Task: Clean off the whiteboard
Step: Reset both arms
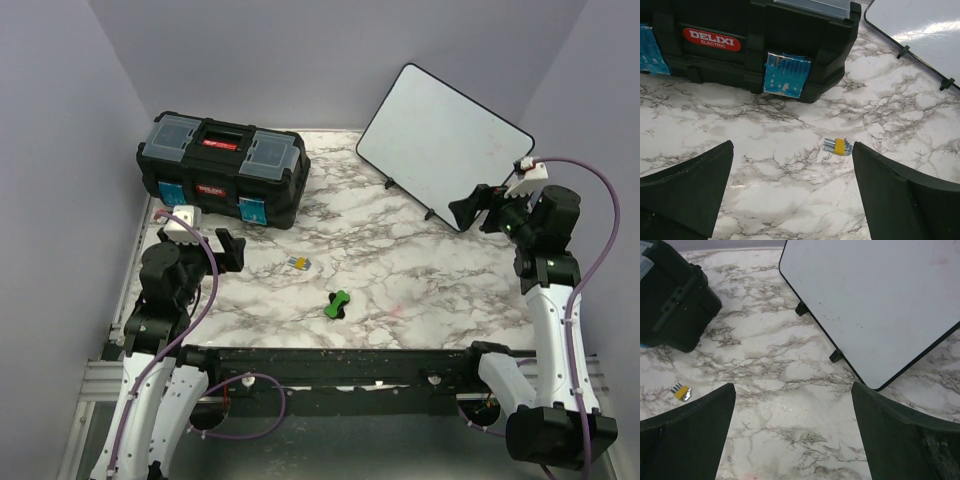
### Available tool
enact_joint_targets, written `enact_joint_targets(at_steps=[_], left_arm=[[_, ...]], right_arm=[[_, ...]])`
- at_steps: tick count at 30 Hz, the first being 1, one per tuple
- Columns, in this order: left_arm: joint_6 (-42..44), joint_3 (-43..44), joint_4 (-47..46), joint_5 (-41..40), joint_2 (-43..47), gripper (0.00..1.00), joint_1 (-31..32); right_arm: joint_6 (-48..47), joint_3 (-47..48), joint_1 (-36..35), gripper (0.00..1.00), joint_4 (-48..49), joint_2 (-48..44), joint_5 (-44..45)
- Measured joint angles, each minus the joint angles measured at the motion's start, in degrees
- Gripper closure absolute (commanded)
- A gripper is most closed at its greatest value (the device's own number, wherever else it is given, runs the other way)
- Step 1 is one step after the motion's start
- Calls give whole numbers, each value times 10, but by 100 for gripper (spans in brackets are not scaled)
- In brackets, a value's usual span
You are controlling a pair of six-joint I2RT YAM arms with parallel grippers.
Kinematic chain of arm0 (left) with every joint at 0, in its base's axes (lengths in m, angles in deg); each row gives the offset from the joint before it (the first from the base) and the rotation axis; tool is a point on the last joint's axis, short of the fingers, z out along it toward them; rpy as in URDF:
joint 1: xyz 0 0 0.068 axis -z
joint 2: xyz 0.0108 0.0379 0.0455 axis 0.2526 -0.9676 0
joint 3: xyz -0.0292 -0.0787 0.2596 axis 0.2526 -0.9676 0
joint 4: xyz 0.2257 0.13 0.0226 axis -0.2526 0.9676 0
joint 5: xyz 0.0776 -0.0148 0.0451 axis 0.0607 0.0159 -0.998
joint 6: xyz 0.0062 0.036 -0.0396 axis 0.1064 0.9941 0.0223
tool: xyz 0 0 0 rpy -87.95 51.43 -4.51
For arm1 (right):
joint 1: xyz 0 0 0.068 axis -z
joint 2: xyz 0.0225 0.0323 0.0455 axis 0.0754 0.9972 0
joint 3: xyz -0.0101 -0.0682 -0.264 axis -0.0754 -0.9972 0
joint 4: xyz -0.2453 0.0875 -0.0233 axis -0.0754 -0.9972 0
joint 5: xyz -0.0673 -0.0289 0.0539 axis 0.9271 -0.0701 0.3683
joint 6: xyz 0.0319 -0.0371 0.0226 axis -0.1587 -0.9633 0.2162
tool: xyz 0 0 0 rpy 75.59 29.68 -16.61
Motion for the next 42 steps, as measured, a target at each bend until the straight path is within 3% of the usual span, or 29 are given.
enact_joint_targets(at_steps=[42], left_arm=[[1, -3, 0, 0, 5, 1, -4]], right_arm=[[19, -31, 0, 0, 9, -13, 28]])
